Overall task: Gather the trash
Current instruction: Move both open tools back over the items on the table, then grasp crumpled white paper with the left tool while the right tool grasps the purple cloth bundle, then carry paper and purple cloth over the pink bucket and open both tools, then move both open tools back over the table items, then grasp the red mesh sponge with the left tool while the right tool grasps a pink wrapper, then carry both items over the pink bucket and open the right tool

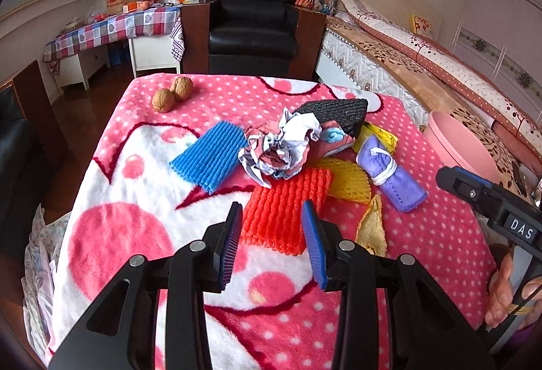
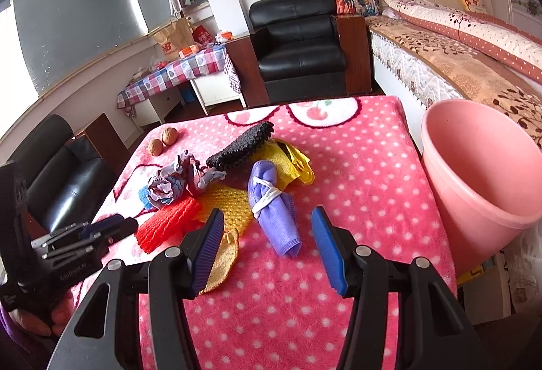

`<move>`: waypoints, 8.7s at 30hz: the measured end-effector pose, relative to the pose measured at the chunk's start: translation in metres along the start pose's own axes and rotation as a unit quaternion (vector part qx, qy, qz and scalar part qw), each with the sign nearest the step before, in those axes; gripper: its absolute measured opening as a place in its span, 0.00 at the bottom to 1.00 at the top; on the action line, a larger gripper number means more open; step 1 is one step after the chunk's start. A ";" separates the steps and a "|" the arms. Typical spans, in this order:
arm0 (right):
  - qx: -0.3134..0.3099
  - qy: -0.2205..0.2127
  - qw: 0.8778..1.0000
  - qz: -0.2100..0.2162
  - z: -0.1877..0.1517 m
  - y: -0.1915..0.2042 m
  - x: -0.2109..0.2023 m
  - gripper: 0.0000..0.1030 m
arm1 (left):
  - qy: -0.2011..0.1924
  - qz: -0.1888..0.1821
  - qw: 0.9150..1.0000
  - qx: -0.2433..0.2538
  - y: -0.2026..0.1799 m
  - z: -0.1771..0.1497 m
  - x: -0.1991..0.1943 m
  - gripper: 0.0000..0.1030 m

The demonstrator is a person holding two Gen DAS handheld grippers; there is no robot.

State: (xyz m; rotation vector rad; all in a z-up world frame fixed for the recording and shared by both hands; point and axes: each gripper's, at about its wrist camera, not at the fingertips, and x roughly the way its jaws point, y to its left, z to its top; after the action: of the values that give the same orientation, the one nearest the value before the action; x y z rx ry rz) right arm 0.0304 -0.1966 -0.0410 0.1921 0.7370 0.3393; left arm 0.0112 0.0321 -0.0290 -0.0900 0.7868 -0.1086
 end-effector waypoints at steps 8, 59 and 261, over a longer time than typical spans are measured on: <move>-0.005 0.007 1.000 0.003 0.008 0.000 0.013 0.52 | -0.011 -0.004 1.000 -0.028 0.007 0.027 0.013 0.36; 0.038 -0.031 0.999 -0.005 0.023 -0.041 -0.056 0.12 | -0.103 -0.088 0.991 -0.008 -0.065 0.053 -0.058 0.10; 0.022 -0.032 0.999 -0.001 0.017 -0.048 -0.052 0.05 | -0.058 -0.040 0.997 0.019 -0.122 0.045 0.003 0.11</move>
State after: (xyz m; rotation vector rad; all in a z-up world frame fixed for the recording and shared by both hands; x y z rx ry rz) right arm 0.0179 -0.2612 -0.0099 0.2434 0.6811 0.3132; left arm 0.0374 -0.0875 0.0146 -0.0911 0.6648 -0.1915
